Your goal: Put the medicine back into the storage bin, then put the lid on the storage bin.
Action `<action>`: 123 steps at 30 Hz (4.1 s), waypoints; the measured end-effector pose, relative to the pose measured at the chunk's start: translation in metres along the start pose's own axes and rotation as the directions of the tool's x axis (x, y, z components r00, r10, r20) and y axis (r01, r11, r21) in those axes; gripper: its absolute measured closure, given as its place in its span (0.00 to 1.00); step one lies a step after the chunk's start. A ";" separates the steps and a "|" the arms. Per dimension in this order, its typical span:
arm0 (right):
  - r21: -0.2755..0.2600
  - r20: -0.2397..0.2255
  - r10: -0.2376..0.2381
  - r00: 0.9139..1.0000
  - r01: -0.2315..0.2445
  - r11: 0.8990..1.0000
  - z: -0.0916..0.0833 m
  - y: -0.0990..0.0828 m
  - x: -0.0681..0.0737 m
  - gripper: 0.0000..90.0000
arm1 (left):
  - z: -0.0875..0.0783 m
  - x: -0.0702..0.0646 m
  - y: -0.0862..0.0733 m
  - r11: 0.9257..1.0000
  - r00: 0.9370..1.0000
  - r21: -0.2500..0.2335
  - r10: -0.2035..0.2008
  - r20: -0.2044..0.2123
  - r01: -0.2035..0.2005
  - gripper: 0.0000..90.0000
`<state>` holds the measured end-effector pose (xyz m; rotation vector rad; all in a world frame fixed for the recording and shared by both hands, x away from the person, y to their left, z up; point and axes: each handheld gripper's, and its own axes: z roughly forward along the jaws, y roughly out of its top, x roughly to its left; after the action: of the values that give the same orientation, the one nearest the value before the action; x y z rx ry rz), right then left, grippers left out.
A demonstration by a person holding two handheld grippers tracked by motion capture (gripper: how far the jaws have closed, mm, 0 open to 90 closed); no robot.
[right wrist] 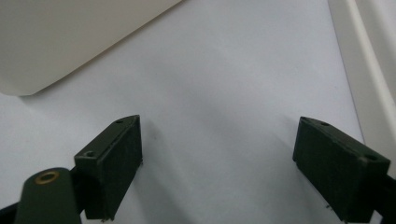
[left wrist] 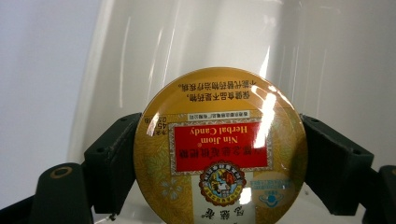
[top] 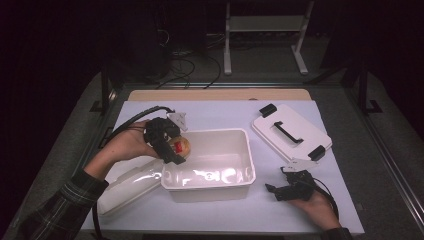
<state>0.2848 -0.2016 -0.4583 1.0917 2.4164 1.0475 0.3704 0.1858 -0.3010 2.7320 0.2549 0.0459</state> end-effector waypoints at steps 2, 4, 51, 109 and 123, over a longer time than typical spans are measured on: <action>-0.001 0.000 0.000 1.000 0.000 1.000 0.000 0.000 0.000 0.17 | 0.006 0.000 -0.001 1.000 1.000 0.008 0.004 -0.002 -0.004 0.22; -0.001 0.000 0.000 1.000 0.000 1.000 0.000 0.000 0.000 0.17 | 0.010 -0.001 -0.002 1.000 1.000 0.009 0.004 0.003 -0.004 0.22; -0.001 0.001 -0.003 1.000 0.003 1.000 0.000 0.000 0.000 0.17 | -0.022 -0.008 -0.017 0.995 0.998 -0.096 -0.034 -0.050 0.030 0.21; -0.001 0.001 -0.005 1.000 0.005 1.000 0.000 0.000 0.000 0.17 | 0.023 0.007 -0.194 0.911 0.897 -0.057 -0.412 -0.158 0.408 0.70; -0.001 0.001 -0.004 1.000 0.004 1.000 0.000 0.000 0.000 0.17 | 0.034 0.006 -0.200 0.910 0.900 -0.030 -0.415 -0.138 0.415 0.95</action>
<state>0.2850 -0.2017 -0.4585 1.0859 2.4159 1.0459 0.3441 0.3552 -0.4103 2.6165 0.8724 0.1210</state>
